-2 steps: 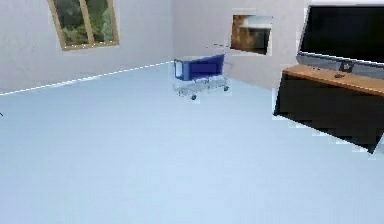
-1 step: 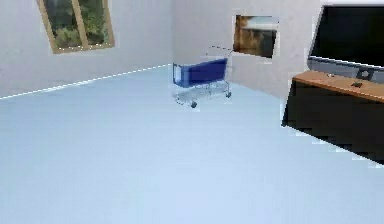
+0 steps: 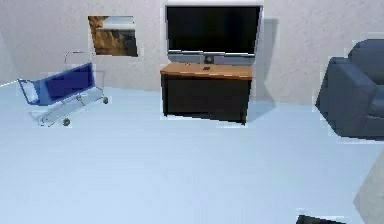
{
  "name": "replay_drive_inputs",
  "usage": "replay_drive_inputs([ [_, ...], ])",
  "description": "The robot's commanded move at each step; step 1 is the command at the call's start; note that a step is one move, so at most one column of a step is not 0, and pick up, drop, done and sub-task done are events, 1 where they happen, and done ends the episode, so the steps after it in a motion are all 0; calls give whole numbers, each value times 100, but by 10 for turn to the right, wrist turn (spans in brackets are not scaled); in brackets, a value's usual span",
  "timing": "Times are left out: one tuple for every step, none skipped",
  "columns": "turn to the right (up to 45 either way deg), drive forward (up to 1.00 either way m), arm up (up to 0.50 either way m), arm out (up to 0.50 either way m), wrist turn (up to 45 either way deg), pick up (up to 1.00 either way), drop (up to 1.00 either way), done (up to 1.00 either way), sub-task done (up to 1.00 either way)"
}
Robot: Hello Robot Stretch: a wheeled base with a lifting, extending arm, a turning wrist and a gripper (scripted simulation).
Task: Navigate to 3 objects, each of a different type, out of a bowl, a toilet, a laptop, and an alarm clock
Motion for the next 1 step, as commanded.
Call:
replay_drive_inputs([
  [0,100,0,0,0,0,0,0,0],
])
